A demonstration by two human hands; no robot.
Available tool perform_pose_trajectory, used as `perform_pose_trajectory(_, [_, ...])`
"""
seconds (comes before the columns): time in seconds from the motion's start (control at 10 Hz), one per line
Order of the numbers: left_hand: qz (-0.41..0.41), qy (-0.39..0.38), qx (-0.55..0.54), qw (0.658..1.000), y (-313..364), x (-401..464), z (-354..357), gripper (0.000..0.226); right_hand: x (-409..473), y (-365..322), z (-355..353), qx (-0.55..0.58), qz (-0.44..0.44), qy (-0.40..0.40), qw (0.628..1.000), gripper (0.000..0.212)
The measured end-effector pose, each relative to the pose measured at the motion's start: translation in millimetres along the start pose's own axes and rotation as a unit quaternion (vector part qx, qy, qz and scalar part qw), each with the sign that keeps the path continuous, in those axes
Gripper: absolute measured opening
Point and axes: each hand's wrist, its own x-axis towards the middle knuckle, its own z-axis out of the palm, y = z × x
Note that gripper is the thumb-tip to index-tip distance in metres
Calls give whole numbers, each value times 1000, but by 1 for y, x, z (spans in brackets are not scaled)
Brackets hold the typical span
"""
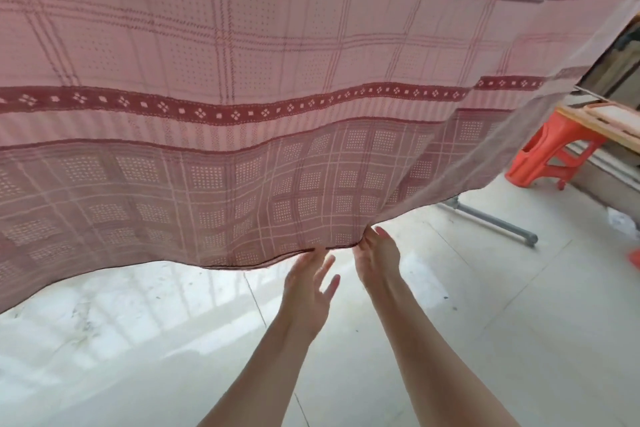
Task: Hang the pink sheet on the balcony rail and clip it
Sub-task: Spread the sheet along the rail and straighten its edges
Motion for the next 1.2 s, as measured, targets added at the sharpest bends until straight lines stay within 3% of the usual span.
perform_pose_trajectory(0.1, [15, -17, 42, 999, 0, 14, -7, 6, 10, 0, 2, 67, 30, -54, 996, 23])
perform_pose_trajectory(0.3, [-4, -9, 36, 999, 12, 15, -17, 9, -5, -31, 5, 67, -12, -23, 997, 9])
perform_pose_trajectory(0.4, [4, 5, 26, 1000, 22, 16, -14, 18, -6, -52, 4, 173, 12, -19, 985, 14])
perform_pose_trajectory(0.6, [29, 27, -28, 999, 34, 44, -8, 23, 17, -71, -44, 138, -29, -12, 990, 15])
perform_pose_trajectory(0.7, [54, 37, -40, 997, 19, 51, -1, 27, 29, -81, -60, 171, -14, -24, 985, 11])
perform_pose_trajectory(0.8, [69, 29, -67, 995, 1, 55, 16, 17, 49, -97, -70, 287, 23, -52, 956, 6])
perform_pose_trajectory(1.0, [85, -12, -34, 996, -65, 82, 76, 14, 101, -113, -91, 317, 73, -116, 939, 8])
perform_pose_trajectory(1.2, [119, -4, 4, 993, -126, 115, 129, 10, 146, -131, -100, 291, 124, -174, 933, 18])
